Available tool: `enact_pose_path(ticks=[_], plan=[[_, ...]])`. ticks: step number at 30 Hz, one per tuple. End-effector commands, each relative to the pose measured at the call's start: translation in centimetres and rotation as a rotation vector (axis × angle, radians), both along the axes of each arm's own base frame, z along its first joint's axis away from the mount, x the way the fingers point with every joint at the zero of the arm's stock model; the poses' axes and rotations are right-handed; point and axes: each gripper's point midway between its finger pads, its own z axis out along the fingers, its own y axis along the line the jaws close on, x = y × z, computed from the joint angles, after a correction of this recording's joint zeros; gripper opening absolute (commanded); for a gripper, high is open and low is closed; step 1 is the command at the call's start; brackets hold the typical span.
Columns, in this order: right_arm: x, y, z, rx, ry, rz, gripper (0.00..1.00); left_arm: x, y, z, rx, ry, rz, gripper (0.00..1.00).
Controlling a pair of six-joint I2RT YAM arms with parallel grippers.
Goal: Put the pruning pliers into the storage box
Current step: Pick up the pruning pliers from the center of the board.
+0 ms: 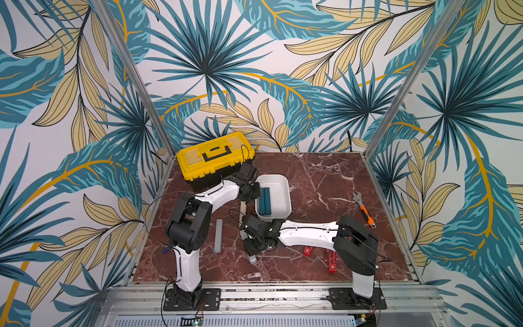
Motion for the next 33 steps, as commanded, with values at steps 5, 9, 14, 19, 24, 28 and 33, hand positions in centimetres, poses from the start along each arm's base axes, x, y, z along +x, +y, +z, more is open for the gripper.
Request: enact_pose_path(ticks=[5, 9, 14, 19, 24, 28, 33], plan=[[-0.5, -0.5, -1.2, -0.059, 0.017, 0.016, 0.44, 0.3, 0.3, 1.0, -0.014, -0.037, -0.001, 0.02], [-0.6, -0.4, -1.3, -0.06, 0.021, 0.022, 0.36, 0.4, 0.2, 1.1, -0.019, -0.039, -0.004, 0.02], [-0.5, -0.4, -1.4, -0.065, 0.025, 0.022, 0.22, 0.3, 0.4, 1.2, -0.011, -0.04, -0.002, 0.02], [-0.5, -0.7, -1.0, -0.066, 0.013, 0.012, 0.18, 0.2, 0.4, 1.2, -0.014, -0.04, -0.003, 0.02], [-0.5, -1.1, -0.2, -0.057, -0.001, 0.006, 0.15, 0.3, 0.5, 1.3, -0.014, -0.042, 0.001, 0.02], [-0.5, -1.3, 0.2, -0.051, -0.005, -0.001, 0.15, 0.3, 0.4, 1.4, -0.019, -0.046, -0.001, 0.02], [-0.6, -1.8, 0.7, -0.055, -0.009, -0.006, 0.15, 0.3, 0.4, 1.3, -0.018, -0.043, 0.001, 0.02]])
